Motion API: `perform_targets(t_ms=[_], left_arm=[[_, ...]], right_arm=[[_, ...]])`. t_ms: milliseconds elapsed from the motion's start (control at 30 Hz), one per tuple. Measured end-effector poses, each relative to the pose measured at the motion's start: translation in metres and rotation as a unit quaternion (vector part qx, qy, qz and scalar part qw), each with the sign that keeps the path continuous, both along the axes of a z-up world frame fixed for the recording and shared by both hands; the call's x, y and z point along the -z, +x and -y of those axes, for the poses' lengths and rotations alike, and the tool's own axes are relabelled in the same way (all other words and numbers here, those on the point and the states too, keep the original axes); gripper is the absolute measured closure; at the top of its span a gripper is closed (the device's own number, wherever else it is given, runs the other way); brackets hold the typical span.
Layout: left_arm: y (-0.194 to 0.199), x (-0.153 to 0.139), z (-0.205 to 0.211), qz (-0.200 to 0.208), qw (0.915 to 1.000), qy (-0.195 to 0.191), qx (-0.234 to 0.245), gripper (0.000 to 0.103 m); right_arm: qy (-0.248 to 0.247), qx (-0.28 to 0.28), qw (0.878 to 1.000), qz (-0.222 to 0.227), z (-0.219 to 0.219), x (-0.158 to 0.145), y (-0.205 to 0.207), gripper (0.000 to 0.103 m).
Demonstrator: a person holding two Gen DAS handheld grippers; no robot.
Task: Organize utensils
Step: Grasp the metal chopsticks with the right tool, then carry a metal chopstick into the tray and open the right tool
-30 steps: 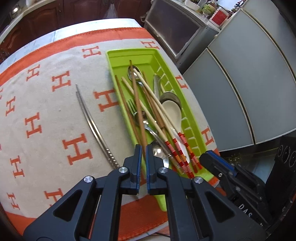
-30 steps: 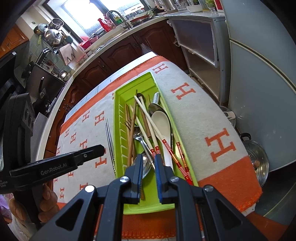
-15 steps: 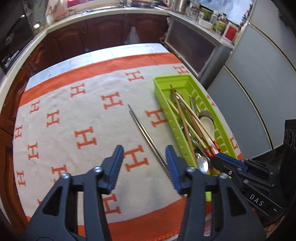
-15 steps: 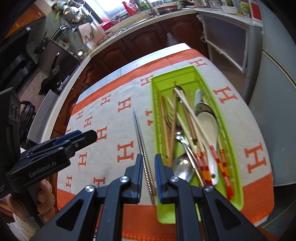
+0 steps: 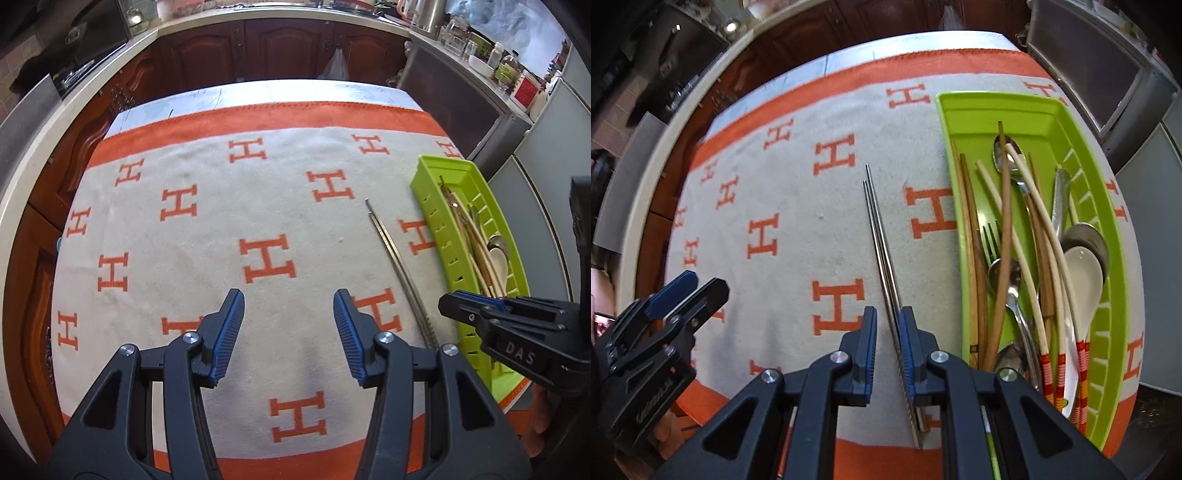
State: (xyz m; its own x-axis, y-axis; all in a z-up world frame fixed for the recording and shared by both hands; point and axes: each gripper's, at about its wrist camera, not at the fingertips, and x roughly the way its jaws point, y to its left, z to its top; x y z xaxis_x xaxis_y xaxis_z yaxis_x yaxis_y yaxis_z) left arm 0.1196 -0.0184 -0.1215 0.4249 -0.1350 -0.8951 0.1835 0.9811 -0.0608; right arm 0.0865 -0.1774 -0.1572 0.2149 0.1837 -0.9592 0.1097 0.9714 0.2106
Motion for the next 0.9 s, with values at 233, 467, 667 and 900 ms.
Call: perform_targets(t_ms=[233, 467, 667, 900], left_arm=[[0.001, 0.018, -0.014, -0.021, 0.9996, -0.014, -0.011, 0.056], [0.005, 0.029, -0.021, -0.035, 0.9989, -0.027, -0.016, 0.056], [0.007, 0.035, -0.025, -0.047, 0.9980, -0.037, -0.021, 0.056], [0.005, 0.037, -0.023, -0.053, 0.9976, -0.041, -0.016, 0.056]], right_arm=[[-0.064, -0.027, 0.997, -0.033, -0.017, 0.013, 0.010, 0.091], [-0.093, -0.040, 0.993, -0.062, -0.024, 0.025, 0.010, 0.091], [-0.068, -0.034, 0.995, -0.071, -0.024, 0.028, 0.011, 0.090], [0.018, -0.018, 0.998, -0.057, -0.024, 0.026, 0.000, 0.092]])
